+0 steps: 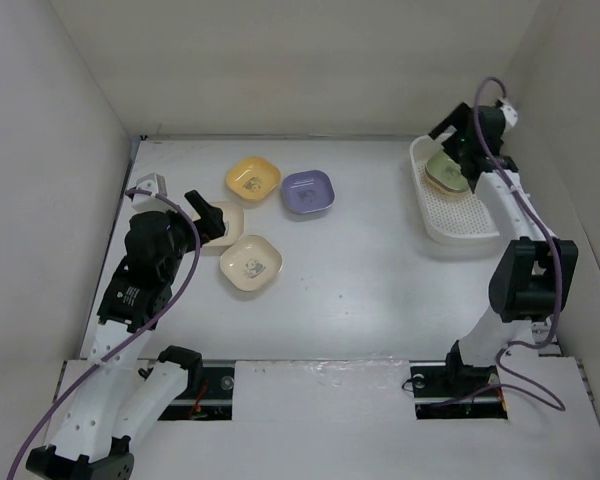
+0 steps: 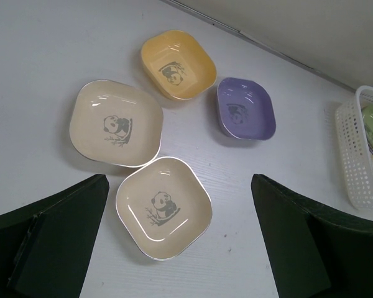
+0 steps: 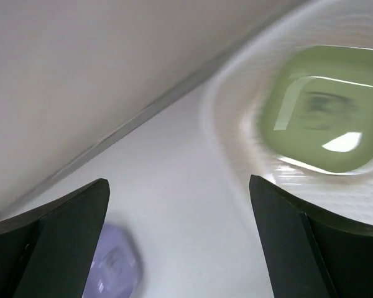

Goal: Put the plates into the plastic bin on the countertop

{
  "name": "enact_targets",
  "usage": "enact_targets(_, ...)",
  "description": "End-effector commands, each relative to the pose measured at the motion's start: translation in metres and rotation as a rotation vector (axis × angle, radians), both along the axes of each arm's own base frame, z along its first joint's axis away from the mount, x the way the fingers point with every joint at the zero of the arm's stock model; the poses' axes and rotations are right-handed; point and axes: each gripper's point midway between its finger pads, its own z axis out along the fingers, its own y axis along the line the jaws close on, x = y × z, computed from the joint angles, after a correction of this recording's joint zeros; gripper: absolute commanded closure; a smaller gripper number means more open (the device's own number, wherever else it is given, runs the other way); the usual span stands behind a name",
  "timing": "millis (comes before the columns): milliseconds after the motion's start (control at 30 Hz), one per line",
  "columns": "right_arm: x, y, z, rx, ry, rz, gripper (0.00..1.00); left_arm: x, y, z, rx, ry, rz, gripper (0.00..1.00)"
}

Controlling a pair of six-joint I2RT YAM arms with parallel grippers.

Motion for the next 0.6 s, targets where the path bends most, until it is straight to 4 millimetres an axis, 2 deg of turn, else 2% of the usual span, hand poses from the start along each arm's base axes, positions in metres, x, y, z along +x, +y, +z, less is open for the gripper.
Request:
enact_targets(0,0.006,0.096,0.053,-0.189,-0.139,0.305,0.0,0.001,0.001,0.008,-0.004,-0.037,0.004,0.0)
enact_targets(33,0.003,0.145,0.051,-0.2,-0.15,0.447,0.0,0.001,0.001,0.008,-0.004,-0.037,0.004,0.0)
enact_targets(67,0.004,0.181,0.039,-0.239,-0.106,0.544,0.0,0.001,0.002,0.008,-0.001,-0.038,0.013,0.0)
enact_targets(100,0.01,0.182,0.032,-0.262,-0.079,0.557,0.0,0.001,0.002,0.008,-0.001,-0.038,0.013,0.0)
enact_targets(133,0.008,0.208,0.025,-0.287,-0.055,0.597,0.0,0.003,0.002,0.006,0.002,-0.027,0.013,0.0)
enact_targets(167,0.015,0.221,0.035,-0.3,-0.07,0.619,0.01,0.003,0.002,0.006,0.002,-0.027,0.013,0.0)
enact_targets(200,0.025,0.231,0.002,-0.323,-0.006,0.652,0.03,0.003,0.002,0.006,0.002,-0.027,0.013,0.0)
enact_targets(233,0.024,0.242,-0.012,-0.312,0.033,0.693,0.04,0.003,0.002,0.006,0.002,-0.027,0.013,0.0)
enact_targets(267,0.028,0.256,-0.01,-0.296,0.019,0.734,0.04,0.003,0.002,0.006,0.002,-0.027,0.013,0.0)
enact_targets(300,0.028,0.267,-0.021,-0.3,0.031,0.769,0.06,0.003,0.002,0.006,0.002,-0.027,0.013,0.0)
enact_targets(333,0.033,0.27,-0.044,-0.295,0.068,0.783,0.07,0.003,0.002,0.006,0.002,-0.027,0.013,0.0)
enact_targets(400,0.033,0.281,-0.059,-0.302,0.091,0.795,0.07,0.003,0.005,0.006,0.007,-0.029,0.031,0.0)
enact_targets(467,0.037,0.278,-0.084,-0.314,0.141,0.781,0.07,0.005,0.009,0.002,0.013,-0.012,0.059,0.0)
enact_targets(500,0.035,0.284,-0.089,-0.315,0.153,0.792,0.07,0.006,0.013,0.002,0.006,-0.014,0.087,0.0)
enact_targets(533,0.036,0.282,-0.105,-0.32,0.192,0.787,0.07,0.007,0.024,-0.013,0.023,0.044,0.163,0.0)
enact_targets(567,0.038,0.283,-0.108,-0.321,0.196,0.788,0.08,0.008,0.024,-0.016,0.032,0.069,0.163,0.0)
